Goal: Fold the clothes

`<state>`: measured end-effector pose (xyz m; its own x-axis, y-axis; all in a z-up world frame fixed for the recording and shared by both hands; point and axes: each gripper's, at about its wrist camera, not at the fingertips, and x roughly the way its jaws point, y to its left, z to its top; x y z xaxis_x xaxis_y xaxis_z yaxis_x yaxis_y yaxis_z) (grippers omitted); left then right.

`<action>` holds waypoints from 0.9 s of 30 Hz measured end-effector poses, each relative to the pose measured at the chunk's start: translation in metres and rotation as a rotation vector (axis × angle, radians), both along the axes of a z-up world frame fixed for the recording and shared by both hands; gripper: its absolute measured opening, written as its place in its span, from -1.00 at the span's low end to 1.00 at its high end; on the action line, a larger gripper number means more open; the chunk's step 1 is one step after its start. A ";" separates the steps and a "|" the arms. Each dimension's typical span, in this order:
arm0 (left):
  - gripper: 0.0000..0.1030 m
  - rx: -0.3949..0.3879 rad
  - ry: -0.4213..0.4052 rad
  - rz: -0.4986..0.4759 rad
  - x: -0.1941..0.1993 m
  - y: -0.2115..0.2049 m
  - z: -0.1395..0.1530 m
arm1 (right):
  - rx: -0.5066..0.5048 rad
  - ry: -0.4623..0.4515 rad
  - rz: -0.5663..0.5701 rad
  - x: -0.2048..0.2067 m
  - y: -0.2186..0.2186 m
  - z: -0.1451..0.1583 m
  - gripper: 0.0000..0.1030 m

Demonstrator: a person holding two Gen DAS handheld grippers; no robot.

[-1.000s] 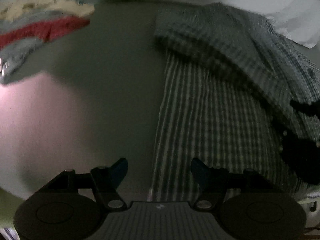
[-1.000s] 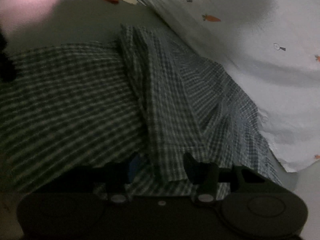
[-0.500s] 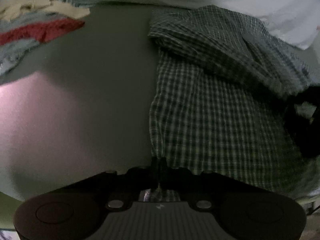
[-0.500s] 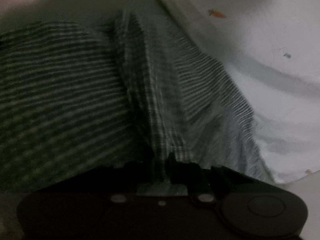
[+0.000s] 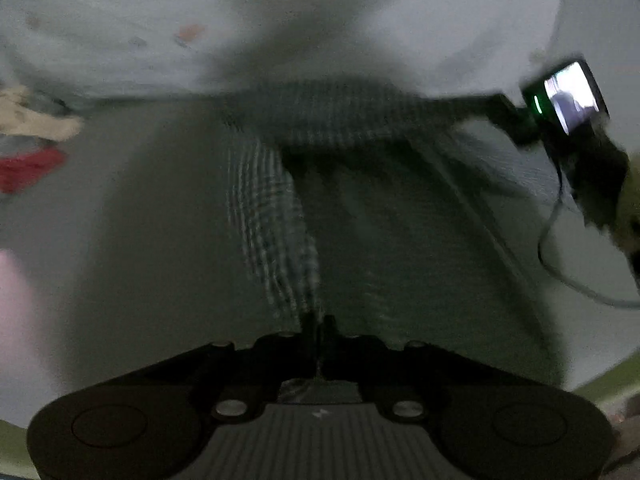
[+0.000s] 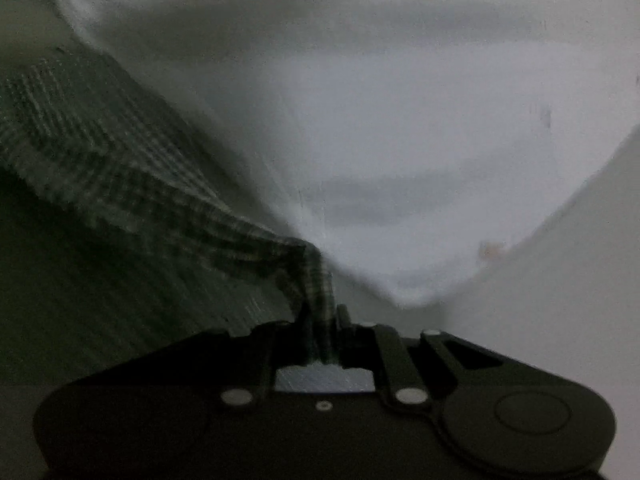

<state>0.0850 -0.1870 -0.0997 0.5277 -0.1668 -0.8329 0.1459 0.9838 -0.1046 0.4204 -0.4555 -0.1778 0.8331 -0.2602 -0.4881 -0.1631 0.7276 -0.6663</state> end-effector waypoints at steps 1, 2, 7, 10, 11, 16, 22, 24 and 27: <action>-0.80 -0.007 0.037 -0.022 0.005 -0.017 -0.011 | 0.025 0.027 -0.023 0.004 -0.012 -0.004 -0.61; -0.68 0.003 0.088 -0.034 0.009 -0.031 -0.027 | 0.052 0.054 -0.046 0.007 -0.023 -0.008 -0.50; -0.47 0.030 0.150 -0.030 -0.008 -0.031 -0.048 | 0.273 0.129 -0.027 -0.044 -0.033 -0.015 -0.11; -0.15 -0.037 0.105 0.055 -0.024 0.007 -0.032 | 0.493 0.270 0.030 -0.098 -0.024 -0.019 -0.12; -0.12 -0.043 0.094 0.097 -0.028 0.020 -0.029 | 0.554 0.321 0.072 -0.119 -0.016 -0.022 -0.13; -0.12 -0.047 0.120 0.228 -0.033 0.081 -0.047 | 0.813 0.498 0.162 -0.187 0.033 -0.025 -0.18; -0.11 -0.239 0.226 0.141 -0.032 0.115 -0.083 | 0.979 0.647 0.144 -0.235 0.078 -0.031 -0.17; -0.11 -0.283 0.260 0.120 -0.034 0.117 -0.095 | 1.020 0.688 0.089 -0.234 0.082 -0.039 -0.12; -0.18 -0.349 0.304 0.117 -0.035 0.123 -0.109 | 1.124 0.772 -0.037 -0.249 0.088 -0.056 -0.11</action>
<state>0.0495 -0.0639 -0.2090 0.3010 -0.4180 -0.8572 -0.0524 0.8902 -0.4525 0.1714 -0.3671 -0.2341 0.2553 0.5666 -0.7834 -0.1899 0.8239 0.5340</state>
